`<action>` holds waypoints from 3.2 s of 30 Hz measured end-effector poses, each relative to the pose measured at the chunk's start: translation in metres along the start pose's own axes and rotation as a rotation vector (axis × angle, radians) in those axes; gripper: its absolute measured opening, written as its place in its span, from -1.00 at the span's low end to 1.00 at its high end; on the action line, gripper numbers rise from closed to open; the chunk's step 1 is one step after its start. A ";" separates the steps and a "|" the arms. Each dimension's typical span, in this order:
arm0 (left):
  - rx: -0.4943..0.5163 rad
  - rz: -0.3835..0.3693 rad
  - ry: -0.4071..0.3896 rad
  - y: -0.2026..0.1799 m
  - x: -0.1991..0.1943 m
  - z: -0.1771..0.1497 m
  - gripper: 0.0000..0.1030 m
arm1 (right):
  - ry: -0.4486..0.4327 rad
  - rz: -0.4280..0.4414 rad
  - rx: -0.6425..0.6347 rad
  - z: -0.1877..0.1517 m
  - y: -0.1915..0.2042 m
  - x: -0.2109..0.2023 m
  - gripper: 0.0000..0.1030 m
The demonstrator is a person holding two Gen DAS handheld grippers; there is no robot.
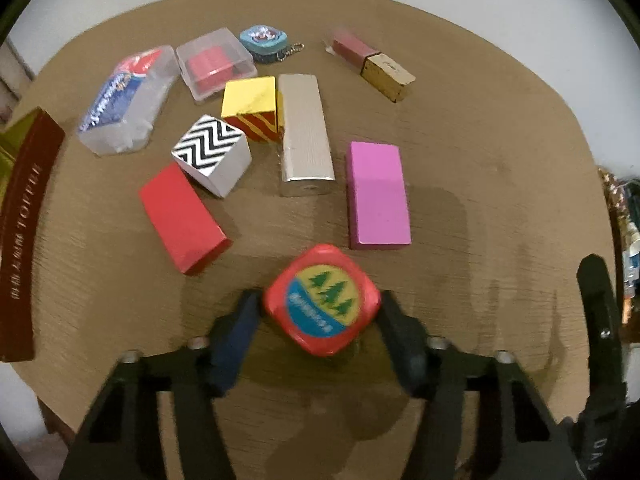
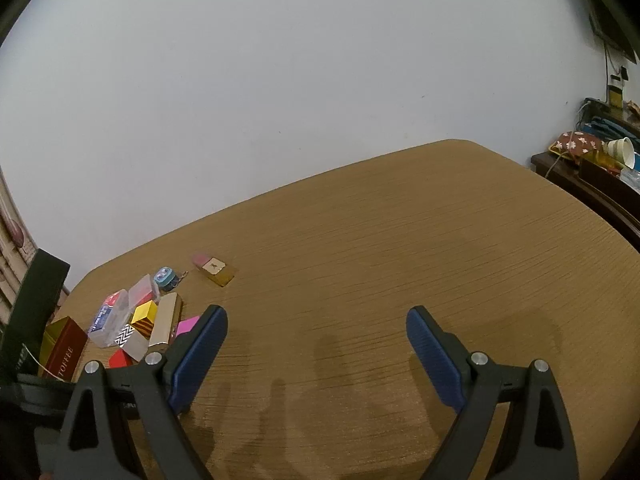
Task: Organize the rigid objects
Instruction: 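Grasp the red tape measure with the left gripper, then carry the tape measure into the gold tin and open the left gripper, then grasp the pink block with the right gripper, then carry the pink block into the tin and open the right gripper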
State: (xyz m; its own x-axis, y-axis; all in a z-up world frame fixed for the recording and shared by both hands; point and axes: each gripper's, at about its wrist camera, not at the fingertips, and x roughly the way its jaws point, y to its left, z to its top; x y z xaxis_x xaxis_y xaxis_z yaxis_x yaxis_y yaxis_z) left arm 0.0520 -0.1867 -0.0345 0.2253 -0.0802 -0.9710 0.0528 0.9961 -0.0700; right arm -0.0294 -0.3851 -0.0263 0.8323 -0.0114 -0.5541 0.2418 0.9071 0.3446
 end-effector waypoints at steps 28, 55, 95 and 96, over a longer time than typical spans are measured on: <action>-0.052 0.317 -0.125 0.350 -0.073 0.087 -0.02 | 0.066 -0.057 -0.025 0.000 0.007 0.016 0.82; -0.057 0.227 -0.458 0.316 -0.120 -0.013 0.81 | 0.310 0.098 -0.235 0.002 0.069 0.044 0.82; -0.402 0.077 -0.353 0.334 -0.090 -0.184 0.81 | 0.465 0.400 -0.495 0.026 0.277 0.014 -0.42; -0.407 0.078 -0.347 0.337 -0.089 -0.185 0.81 | 0.487 0.437 -0.494 0.027 0.297 0.018 -0.42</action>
State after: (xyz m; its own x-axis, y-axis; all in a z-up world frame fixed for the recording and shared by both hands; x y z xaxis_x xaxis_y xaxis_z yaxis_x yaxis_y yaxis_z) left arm -0.1306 0.1629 -0.0138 0.5254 0.0559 -0.8490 -0.3423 0.9274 -0.1508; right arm 0.0703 -0.1270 0.0867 0.4632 0.4668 -0.7534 -0.3962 0.8694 0.2951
